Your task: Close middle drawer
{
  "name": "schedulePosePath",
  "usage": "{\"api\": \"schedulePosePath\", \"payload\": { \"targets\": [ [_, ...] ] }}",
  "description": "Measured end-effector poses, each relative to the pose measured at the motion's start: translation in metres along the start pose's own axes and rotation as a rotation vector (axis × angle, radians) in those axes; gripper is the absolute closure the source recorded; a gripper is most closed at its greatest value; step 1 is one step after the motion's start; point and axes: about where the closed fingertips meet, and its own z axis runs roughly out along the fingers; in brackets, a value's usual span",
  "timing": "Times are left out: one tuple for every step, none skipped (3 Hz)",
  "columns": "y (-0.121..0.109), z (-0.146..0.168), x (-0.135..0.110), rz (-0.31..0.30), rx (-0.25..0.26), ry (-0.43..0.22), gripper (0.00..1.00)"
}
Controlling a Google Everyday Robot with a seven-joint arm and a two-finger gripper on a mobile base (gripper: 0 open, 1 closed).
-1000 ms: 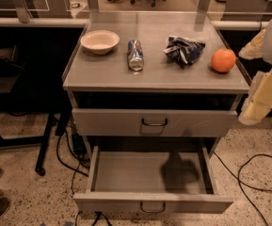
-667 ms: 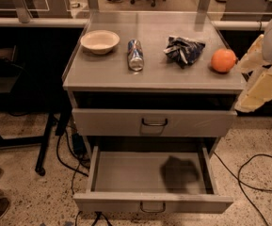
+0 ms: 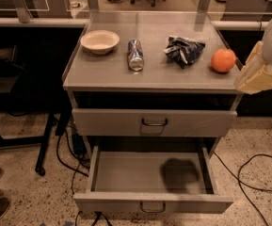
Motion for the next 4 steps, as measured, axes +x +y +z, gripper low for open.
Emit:
{"api": "schedulePosePath", "payload": {
  "targets": [
    [0.0,0.0,0.0,0.0,0.001,0.0,1.0],
    [0.0,0.0,0.0,0.0,0.001,0.0,1.0],
    [0.002,-0.001,0.011,0.021,-0.002,0.027,1.0],
    [0.023,0.022,0.039,0.074,-0.023,0.053,1.0]
  ]
}}
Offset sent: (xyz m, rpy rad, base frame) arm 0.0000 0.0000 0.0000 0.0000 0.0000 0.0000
